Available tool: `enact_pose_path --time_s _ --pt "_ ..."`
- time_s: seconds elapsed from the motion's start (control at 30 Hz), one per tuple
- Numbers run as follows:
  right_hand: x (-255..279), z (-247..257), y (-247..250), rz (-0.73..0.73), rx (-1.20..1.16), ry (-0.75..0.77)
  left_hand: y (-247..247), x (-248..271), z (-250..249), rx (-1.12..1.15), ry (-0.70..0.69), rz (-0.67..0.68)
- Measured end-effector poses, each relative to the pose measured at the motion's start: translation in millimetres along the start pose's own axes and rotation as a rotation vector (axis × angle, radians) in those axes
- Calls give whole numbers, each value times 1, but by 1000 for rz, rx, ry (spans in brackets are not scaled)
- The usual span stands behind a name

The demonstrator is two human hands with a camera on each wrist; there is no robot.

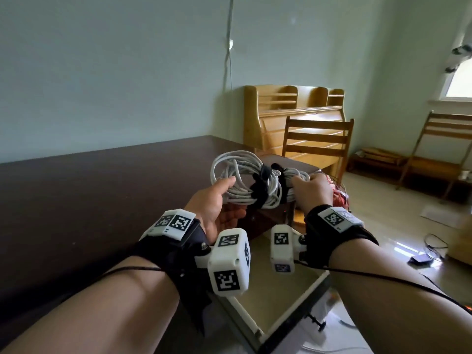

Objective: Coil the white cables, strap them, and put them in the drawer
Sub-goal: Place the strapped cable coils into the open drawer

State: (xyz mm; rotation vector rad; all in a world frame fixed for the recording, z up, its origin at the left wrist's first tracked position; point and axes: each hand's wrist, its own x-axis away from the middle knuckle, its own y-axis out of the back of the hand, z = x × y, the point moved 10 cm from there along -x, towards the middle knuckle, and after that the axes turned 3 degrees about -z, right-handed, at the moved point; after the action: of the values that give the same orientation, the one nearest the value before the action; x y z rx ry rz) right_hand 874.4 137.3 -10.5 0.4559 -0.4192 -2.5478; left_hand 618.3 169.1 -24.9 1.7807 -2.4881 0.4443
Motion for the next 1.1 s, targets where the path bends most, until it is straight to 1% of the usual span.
enact_pose_path --time_s 0.1,0.2,0.27,0.47,0.63,0.77,0.9,1.0,1.1 --pt "3 -37 23 -25 12 -63 -26 4 25 -47 47 52" --pt "5 -77 27 1 44 -136 -43 4 56 -90 110 97" --pt "8 -100 26 24 114 -168 -46 1 77 -117 134 96" --pt "27 -151 -3 205 347 -262 -30 -17 137 -240 208 34" --pt "39 -165 -29 304 504 -242 -11 -31 174 -320 296 -3" --pt "37 -175 -50 385 580 -203 1 -40 196 -381 355 -35" --pt "30 -173 -64 417 666 -160 10 -49 207 -473 372 -58" --pt "29 -176 -78 492 771 -131 14 -51 213 -590 421 -45" --pt "30 -181 -85 568 835 -140 16 -52 210 -668 422 -53"
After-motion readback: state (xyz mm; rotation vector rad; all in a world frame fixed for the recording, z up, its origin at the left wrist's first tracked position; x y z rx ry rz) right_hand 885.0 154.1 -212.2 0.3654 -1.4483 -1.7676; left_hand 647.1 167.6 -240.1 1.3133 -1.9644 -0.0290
